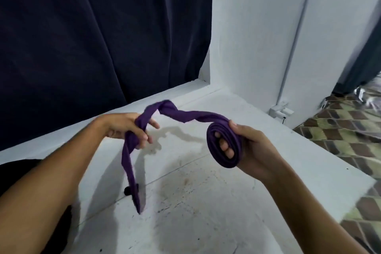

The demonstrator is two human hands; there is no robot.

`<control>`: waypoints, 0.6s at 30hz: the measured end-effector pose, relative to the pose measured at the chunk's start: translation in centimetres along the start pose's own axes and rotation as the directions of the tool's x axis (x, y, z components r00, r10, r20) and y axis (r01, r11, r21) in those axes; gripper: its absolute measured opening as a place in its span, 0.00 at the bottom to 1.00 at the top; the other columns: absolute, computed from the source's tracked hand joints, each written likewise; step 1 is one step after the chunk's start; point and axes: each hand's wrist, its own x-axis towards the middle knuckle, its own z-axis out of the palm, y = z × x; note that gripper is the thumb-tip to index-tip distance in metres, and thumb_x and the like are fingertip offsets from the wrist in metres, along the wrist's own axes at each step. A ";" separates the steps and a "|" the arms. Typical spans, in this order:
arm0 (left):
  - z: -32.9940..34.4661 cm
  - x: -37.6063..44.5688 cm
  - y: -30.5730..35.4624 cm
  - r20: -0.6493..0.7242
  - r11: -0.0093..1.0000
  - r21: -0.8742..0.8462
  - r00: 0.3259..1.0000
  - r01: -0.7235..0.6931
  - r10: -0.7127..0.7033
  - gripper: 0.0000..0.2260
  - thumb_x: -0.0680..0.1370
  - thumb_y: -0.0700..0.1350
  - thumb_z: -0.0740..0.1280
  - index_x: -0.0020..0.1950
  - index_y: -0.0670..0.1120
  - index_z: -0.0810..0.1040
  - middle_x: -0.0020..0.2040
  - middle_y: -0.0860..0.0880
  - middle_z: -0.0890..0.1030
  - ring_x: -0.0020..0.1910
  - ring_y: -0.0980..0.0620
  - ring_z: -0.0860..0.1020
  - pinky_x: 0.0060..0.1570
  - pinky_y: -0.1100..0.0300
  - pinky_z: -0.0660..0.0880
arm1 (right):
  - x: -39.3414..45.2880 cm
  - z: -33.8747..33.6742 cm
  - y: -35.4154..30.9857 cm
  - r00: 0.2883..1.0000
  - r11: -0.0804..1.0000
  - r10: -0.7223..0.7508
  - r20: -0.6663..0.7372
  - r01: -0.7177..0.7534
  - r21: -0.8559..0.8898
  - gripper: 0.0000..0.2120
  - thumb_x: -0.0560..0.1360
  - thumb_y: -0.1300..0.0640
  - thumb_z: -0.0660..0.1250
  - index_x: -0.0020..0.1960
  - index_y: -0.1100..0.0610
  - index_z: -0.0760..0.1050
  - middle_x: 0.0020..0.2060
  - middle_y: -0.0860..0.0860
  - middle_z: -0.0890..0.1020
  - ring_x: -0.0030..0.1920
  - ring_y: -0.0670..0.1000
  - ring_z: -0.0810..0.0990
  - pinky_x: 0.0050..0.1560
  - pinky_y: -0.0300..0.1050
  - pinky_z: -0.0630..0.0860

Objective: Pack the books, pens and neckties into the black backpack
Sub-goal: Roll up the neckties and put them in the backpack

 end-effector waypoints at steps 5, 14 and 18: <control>-3.7 0.5 6.2 -0.424 0.912 0.379 0.905 0.157 0.020 0.53 0.56 0.41 0.85 0.76 0.51 0.62 0.69 0.40 0.73 0.66 0.42 0.74 0.59 0.48 0.75 | -0.9 -1.0 -0.1 0.996 0.995 0.070 -0.061 -0.065 0.075 0.15 0.73 0.53 0.63 0.39 0.64 0.83 0.29 0.56 0.79 0.26 0.48 0.77 0.27 0.36 0.75; 14.7 -0.2 6.3 -0.006 0.729 0.355 0.778 -0.585 0.628 0.22 0.66 0.47 0.80 0.58 0.52 0.80 0.54 0.58 0.81 0.57 0.60 0.78 0.61 0.58 0.72 | -1.3 -2.6 -0.1 0.994 0.994 0.102 -0.046 -0.100 0.049 0.17 0.76 0.53 0.62 0.44 0.66 0.82 0.33 0.58 0.81 0.29 0.50 0.80 0.31 0.38 0.79; 17.8 1.2 4.1 -0.122 0.821 -0.073 0.822 -0.566 0.556 0.05 0.74 0.37 0.72 0.49 0.41 0.82 0.36 0.47 0.83 0.37 0.53 0.81 0.40 0.60 0.78 | -1.5 -3.4 -0.4 0.990 0.992 0.125 -0.069 -0.125 -0.006 0.18 0.76 0.52 0.62 0.45 0.67 0.82 0.34 0.60 0.81 0.29 0.52 0.80 0.31 0.40 0.78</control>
